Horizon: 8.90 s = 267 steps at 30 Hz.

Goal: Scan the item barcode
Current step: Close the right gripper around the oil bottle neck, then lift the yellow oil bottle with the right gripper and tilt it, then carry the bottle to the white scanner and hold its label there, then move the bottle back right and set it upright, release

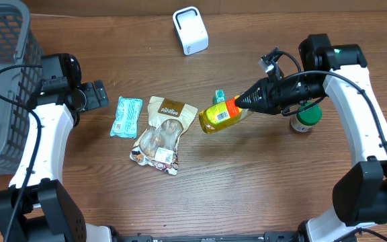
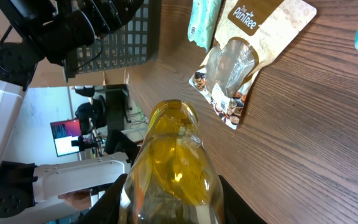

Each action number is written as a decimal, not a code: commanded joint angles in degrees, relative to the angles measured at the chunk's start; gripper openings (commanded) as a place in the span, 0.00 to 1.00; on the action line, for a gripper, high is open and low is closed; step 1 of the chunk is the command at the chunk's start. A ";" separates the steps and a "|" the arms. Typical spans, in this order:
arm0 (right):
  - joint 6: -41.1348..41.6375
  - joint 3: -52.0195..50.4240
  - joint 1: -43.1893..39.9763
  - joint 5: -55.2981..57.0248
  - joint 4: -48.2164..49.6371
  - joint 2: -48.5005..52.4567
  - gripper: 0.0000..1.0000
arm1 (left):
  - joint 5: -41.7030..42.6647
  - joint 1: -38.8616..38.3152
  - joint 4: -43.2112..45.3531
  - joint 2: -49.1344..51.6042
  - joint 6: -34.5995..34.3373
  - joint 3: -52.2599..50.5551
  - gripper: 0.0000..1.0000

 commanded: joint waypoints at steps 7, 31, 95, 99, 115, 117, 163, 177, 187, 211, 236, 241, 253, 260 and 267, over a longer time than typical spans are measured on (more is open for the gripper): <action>-0.68 1.84 -0.13 -3.52 -0.09 -1.53 0.25 | -0.26 -0.39 0.04 -0.85 0.66 1.14 1.00; -3.72 1.84 -0.09 -6.58 -1.42 -1.53 0.25 | -0.26 -0.39 0.04 -0.85 0.66 1.14 1.00; -6.62 1.84 -0.02 -4.15 0.68 -1.53 0.25 | -0.26 -0.39 0.04 -0.85 0.66 1.14 1.00; -6.40 1.84 -0.02 -4.15 1.55 -1.53 0.25 | -0.26 -0.39 0.04 -0.85 0.66 1.14 1.00; 19.45 2.01 3.21 19.17 36.26 -1.53 0.22 | -0.26 -0.39 0.04 -0.85 0.66 1.14 0.99; 22.77 3.02 4.79 22.95 39.78 -1.53 0.21 | -0.26 -0.39 0.04 -0.85 0.66 1.14 1.00; -33.20 19.02 21.97 65.96 83.95 28.28 0.25 | -0.26 -0.39 0.07 -0.85 0.66 1.14 1.00; -41.59 19.02 20.87 63.87 89.96 30.47 0.25 | -0.26 -0.39 0.04 -0.85 0.66 1.14 0.99; -40.85 18.99 20.00 60.50 88.70 30.49 0.20 | -0.26 -0.39 0.04 -0.85 0.66 1.14 1.00; -11.63 18.99 18.38 66.84 65.31 9.70 0.32 | -0.26 -0.39 0.04 -0.85 0.66 1.14 1.00; 18.08 9.35 -1.68 66.86 19.98 15.37 0.36 | -0.26 -0.39 0.04 -0.85 0.66 1.14 1.00; 19.08 9.27 -3.37 66.86 19.65 15.37 0.40 | -0.26 -0.39 0.07 -0.85 0.66 1.14 0.99; 19.58 9.81 -3.39 66.79 20.26 15.04 0.97 | -0.26 -0.39 0.04 -0.85 0.66 1.14 1.00; 21.07 17.92 -3.19 62.73 16.79 9.51 1.00 | -0.26 -0.39 0.04 -0.85 0.66 1.14 0.99; 20.59 19.39 -0.63 46.73 14.45 3.74 0.91 | -0.26 -0.39 0.04 -0.85 0.66 1.14 1.00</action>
